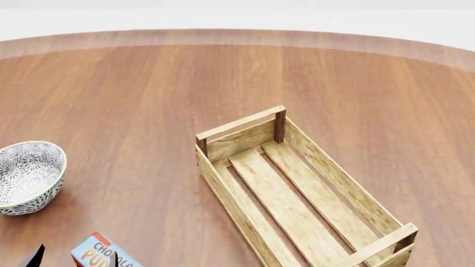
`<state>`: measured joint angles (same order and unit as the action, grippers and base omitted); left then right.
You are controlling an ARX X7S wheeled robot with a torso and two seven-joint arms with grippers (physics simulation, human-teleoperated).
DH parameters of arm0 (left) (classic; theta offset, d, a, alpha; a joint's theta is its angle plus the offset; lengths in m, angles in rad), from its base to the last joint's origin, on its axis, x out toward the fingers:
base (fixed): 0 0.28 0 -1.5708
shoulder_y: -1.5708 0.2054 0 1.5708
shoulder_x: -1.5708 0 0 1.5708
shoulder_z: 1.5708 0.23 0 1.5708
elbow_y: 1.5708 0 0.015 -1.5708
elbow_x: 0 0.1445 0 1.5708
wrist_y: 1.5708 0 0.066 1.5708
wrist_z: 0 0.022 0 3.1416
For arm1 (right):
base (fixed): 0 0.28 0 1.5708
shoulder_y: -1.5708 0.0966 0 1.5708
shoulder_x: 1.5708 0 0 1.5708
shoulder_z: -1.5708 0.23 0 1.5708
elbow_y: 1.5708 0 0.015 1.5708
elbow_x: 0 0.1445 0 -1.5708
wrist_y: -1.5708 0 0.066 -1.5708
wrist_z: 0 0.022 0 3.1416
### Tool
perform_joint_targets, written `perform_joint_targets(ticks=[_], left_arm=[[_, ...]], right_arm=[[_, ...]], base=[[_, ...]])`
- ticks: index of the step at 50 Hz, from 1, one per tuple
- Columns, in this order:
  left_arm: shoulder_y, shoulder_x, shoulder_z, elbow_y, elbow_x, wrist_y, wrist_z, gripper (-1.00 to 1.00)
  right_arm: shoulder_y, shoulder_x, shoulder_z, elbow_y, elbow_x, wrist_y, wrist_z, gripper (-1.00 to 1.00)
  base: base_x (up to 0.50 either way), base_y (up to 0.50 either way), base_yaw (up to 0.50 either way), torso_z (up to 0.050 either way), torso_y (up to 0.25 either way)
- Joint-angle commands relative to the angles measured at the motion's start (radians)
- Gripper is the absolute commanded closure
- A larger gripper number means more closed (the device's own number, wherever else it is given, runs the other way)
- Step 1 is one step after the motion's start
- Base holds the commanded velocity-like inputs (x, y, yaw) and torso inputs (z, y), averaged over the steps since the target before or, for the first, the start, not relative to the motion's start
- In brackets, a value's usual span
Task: Pick up the chocolate pudding and put it in the tray.
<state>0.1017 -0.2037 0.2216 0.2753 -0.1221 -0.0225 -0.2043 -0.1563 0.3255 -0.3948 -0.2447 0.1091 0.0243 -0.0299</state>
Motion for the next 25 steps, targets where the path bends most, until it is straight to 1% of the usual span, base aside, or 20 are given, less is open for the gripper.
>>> perform_joint_targets(ticks=[1,17,25], left_arm=[[-0.003,-0.009,0.010,-0.005,-0.008,0.004,-0.011,-1.00],[-0.007,-0.020,0.020,-0.007,-0.016,0.005,-0.024,-1.00],[-0.012,-0.023,0.020,-0.014,-0.021,0.007,-0.029,-1.00]], right_arm=[[0.016,0.000,-0.046,0.039,-0.026,-0.012,-0.024,-1.00],[0.052,-0.018,-0.101,0.104,-0.048,-0.010,-0.049,-1.00],[0.088,-0.045,-0.113,0.180,-0.052,-0.049,-0.052,-1.00]], base=[[0.00,0.00,0.00,0.000,0.000],[0.00,0.00,0.00,0.000,0.000],[0.00,0.00,0.00,0.000,0.000]])
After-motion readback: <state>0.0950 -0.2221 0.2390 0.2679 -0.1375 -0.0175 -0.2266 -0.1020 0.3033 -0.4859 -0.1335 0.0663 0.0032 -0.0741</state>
